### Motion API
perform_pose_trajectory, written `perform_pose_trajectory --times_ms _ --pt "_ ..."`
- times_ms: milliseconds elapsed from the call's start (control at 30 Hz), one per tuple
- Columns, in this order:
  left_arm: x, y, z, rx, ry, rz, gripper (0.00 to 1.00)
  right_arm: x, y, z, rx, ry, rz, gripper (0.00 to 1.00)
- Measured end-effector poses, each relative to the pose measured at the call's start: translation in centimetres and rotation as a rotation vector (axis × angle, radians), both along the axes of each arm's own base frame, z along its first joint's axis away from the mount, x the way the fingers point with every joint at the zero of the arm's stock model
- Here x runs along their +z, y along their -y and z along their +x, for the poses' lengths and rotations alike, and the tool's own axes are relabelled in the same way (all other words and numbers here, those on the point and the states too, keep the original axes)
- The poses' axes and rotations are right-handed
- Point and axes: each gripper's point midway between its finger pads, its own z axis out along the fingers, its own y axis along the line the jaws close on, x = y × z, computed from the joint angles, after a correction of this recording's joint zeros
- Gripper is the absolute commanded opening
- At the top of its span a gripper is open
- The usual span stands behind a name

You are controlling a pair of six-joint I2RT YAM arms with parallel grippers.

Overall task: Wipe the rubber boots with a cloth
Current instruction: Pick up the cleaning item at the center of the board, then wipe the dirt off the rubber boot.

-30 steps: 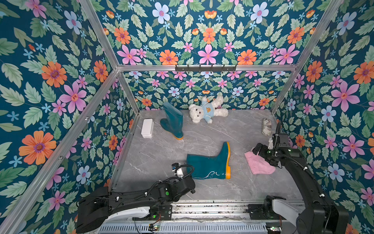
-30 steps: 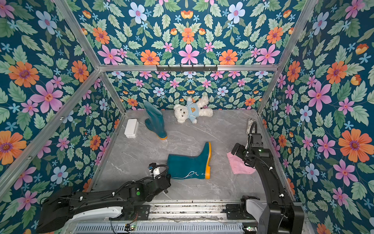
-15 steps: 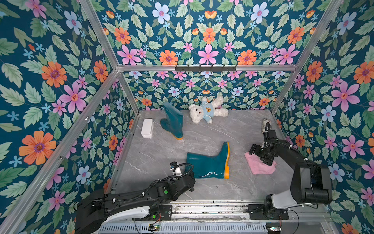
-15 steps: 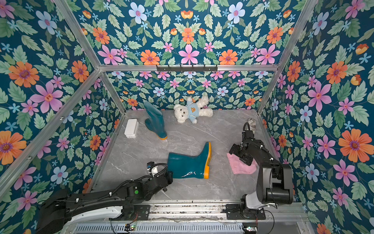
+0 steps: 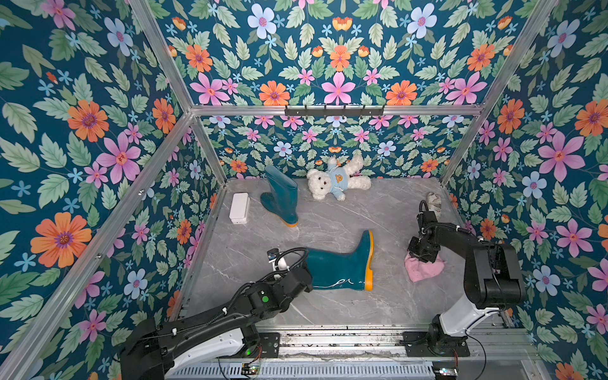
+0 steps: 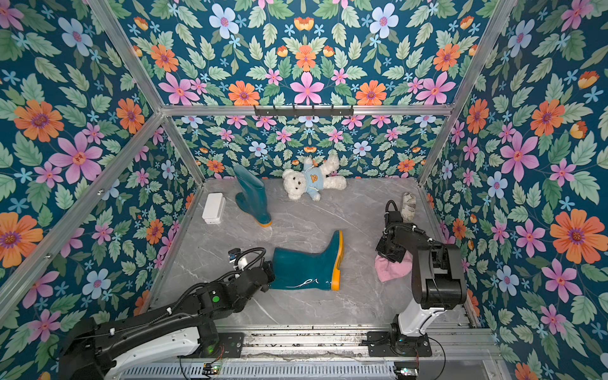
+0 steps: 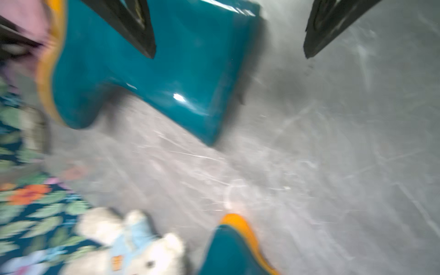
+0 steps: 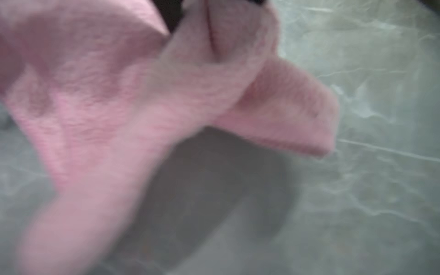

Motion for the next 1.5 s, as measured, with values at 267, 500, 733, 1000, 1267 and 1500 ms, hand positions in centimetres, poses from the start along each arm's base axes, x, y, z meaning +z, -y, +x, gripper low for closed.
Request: perform_pose_trajectory --times_ms 267,500,733,1000,1267,1500 --pt "-2.7 -0.2 2.6 -0.032 -0.047 0.035 0.81 6.8 -5.1 0.6 0.164 0.209 0.069 0.0" --pt "-5.1 2.9 4.1 -0.158 -0.107 -0.015 0.66 12.7 -8.0 0.8 0.254 0.327 0.104 0.0" --pt "-6.3 2.6 4.2 -0.196 -0.098 -0.121 0.66 14.4 -8.4 -0.4 0.268 0.33 0.111 0.0" --pt "-6.3 2.9 5.2 -0.246 -0.045 -0.244 0.49 13.9 -8.6 -1.0 0.275 0.299 0.11 0.0" --pt "-6.6 4.4 4.9 -0.333 -0.048 -0.349 0.33 13.3 -9.4 -1.4 0.288 0.27 0.112 0.0" --pt "-7.4 4.1 3.8 -0.339 -0.083 -0.368 0.04 13.6 -11.2 -1.2 0.337 0.268 0.094 0.0"
